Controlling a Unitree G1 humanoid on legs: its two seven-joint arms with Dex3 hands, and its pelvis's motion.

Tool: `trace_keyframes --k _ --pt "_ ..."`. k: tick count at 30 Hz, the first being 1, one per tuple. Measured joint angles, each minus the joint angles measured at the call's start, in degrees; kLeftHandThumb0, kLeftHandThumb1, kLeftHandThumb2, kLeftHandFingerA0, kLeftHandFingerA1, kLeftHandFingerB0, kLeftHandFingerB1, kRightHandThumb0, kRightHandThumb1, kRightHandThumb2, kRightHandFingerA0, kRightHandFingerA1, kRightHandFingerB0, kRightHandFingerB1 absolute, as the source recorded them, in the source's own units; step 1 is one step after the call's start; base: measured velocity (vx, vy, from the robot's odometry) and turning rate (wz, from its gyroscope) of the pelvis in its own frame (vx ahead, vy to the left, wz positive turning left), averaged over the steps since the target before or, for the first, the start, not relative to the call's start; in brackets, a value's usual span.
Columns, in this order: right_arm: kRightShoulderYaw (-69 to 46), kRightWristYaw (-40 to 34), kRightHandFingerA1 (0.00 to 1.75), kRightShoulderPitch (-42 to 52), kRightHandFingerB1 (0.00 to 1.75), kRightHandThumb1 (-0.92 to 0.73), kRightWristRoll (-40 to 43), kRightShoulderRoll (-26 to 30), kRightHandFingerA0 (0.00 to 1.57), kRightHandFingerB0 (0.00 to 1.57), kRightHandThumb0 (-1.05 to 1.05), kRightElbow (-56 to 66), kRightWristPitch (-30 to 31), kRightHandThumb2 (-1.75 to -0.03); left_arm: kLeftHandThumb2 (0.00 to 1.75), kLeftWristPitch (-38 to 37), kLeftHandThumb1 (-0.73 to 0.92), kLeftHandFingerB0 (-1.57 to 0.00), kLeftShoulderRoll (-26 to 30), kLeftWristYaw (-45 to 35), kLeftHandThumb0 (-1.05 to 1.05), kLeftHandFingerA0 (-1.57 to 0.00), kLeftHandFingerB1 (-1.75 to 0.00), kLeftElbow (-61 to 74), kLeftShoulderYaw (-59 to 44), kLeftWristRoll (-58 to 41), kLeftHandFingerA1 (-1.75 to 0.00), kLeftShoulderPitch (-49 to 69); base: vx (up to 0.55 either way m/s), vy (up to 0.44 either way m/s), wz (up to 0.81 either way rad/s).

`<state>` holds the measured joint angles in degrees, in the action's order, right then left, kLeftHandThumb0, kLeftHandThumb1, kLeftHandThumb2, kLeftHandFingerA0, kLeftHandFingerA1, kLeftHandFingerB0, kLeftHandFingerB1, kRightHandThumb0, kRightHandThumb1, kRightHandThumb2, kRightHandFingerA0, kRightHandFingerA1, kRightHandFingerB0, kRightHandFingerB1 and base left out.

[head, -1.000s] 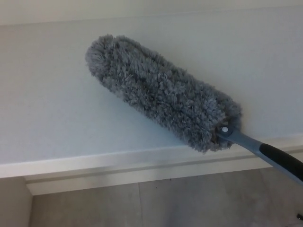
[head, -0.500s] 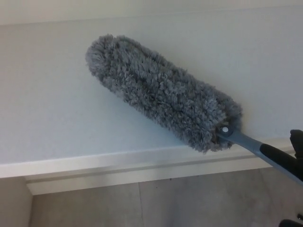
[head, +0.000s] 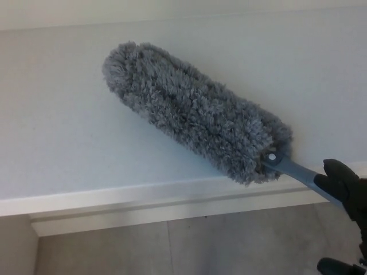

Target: Pick up a grey duster using the right hand and walk towards the window and then clean the window using the duster

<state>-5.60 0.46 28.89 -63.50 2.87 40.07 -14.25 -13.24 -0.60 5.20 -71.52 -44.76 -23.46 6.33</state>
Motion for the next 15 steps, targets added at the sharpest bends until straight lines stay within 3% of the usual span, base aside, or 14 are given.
trace_keyframes --k 2,3,8,9,10,15 --pt "0.15 0.01 0.21 -0.85 0.29 -0.54 -0.15 0.43 0.00 0.11 -0.65 -0.80 0.56 -0.61 0.73 -0.79 0.70 -0.86 -0.20 0.18 -0.22 -0.95 -0.89 0.04 0.28 -0.02 -1.18 0.16 0.00 0.000 0.00" --pt "0.17 0.04 0.24 -1.05 0.39 -0.42 -0.20 0.52 0.00 0.11 -0.69 -0.92 0.73 -0.83 0.69 -0.95 0.70 -0.85 -0.24 0.20 -0.23 -0.99 -0.89 0.05 0.30 -0.04 -1.21 0.19 0.00 0.000 0.00" --pt "0.08 0.19 0.29 -4.39 0.42 -0.41 -0.70 2.10 0.01 0.13 -0.68 -2.12 2.73 -0.82 0.73 -1.82 0.70 -0.86 -0.51 0.40 -0.21 -0.96 -0.87 0.30 0.39 -0.35 -1.18 0.44 0.00 0.000 0.00" --pt "0.02 0.13 0.31 -4.99 0.29 -0.54 -0.80 2.49 0.00 0.19 -0.67 -2.54 3.04 -0.56 0.73 -1.82 0.72 -0.84 -0.51 0.45 -0.20 -0.95 -0.85 0.29 0.44 -0.37 -1.17 0.48 0.00 0.000 0.00" --pt "0.01 0.10 0.26 -5.23 0.40 -0.42 -0.86 2.73 0.01 0.12 -0.70 -2.74 3.20 -0.83 0.75 -1.82 0.69 -0.86 -0.51 0.51 -0.20 -0.98 -0.88 0.29 0.45 -0.37 -1.19 0.49 0.00 0.000 0.00" --pt "0.44 0.14 0.32 -6.47 0.45 -0.40 -1.08 3.79 0.01 0.13 -0.67 -3.00 4.52 -0.82 0.71 -1.82 0.70 -0.88 -0.52 0.55 -0.22 -0.99 -0.91 0.27 0.62 -0.38 -1.17 0.65 0.00 0.000 0.00"
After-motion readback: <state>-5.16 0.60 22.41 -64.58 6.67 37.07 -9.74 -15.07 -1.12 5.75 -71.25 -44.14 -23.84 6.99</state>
